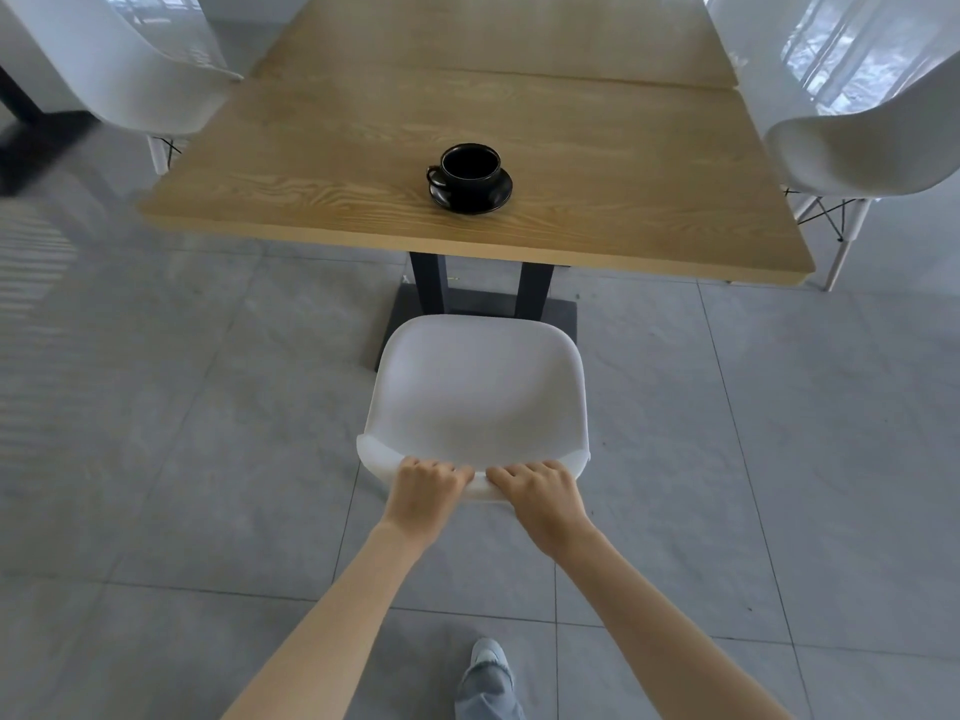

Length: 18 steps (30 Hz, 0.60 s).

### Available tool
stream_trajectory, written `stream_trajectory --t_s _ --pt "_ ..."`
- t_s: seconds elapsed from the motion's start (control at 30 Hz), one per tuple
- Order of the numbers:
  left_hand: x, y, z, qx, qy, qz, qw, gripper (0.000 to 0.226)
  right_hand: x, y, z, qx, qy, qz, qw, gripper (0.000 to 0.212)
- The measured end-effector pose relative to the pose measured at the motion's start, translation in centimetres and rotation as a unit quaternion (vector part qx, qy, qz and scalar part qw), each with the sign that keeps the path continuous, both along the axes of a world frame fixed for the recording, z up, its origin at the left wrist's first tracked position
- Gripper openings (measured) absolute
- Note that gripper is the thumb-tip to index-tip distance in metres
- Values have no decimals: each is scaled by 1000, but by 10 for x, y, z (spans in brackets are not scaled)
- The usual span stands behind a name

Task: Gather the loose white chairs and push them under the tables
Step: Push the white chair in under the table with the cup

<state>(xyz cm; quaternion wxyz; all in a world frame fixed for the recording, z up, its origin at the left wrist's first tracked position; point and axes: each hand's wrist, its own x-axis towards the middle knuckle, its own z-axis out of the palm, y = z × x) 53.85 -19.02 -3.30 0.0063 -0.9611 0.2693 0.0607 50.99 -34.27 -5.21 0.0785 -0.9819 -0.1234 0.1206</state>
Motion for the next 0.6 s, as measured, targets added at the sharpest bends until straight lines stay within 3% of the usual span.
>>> stream_trajectory --t_s 0.6 --pt "29 -5 0 10 -16 -6 1000 39 26 -1 13 -39 -27 8 999 31"
